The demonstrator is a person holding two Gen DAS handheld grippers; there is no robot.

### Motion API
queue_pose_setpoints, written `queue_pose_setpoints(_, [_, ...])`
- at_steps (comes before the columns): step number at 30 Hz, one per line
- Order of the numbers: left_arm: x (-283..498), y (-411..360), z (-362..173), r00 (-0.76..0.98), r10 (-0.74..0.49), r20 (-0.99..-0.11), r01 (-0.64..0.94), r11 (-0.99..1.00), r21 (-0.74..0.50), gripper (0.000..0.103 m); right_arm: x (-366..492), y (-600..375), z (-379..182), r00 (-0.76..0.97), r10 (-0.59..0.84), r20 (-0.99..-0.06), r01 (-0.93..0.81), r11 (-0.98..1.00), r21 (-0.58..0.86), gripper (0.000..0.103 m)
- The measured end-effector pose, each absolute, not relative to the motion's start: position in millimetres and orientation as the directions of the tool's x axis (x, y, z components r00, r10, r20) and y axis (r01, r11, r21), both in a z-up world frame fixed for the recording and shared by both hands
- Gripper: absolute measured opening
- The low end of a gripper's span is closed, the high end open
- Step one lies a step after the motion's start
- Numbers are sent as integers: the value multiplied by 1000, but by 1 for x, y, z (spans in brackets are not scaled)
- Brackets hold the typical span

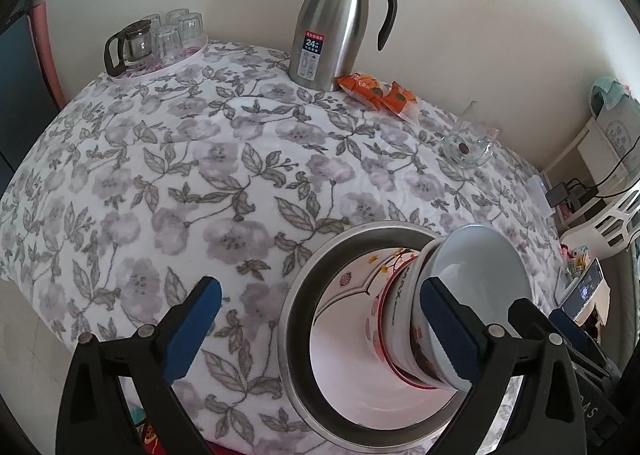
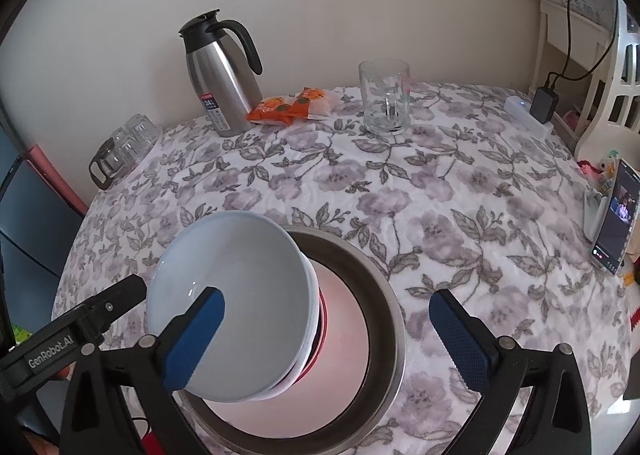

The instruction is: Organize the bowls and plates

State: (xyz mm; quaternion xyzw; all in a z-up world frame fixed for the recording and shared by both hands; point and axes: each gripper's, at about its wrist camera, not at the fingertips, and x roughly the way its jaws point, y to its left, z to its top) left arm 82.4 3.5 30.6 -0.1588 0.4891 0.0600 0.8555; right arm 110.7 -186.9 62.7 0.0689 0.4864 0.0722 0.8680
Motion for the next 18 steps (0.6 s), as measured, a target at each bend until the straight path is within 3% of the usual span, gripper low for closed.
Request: queue_pose_setpoints(18, [62,4,26,504,-34,-863,-257,948,-188,100,86,-200,65,541,205,-816,-52,976,210,103])
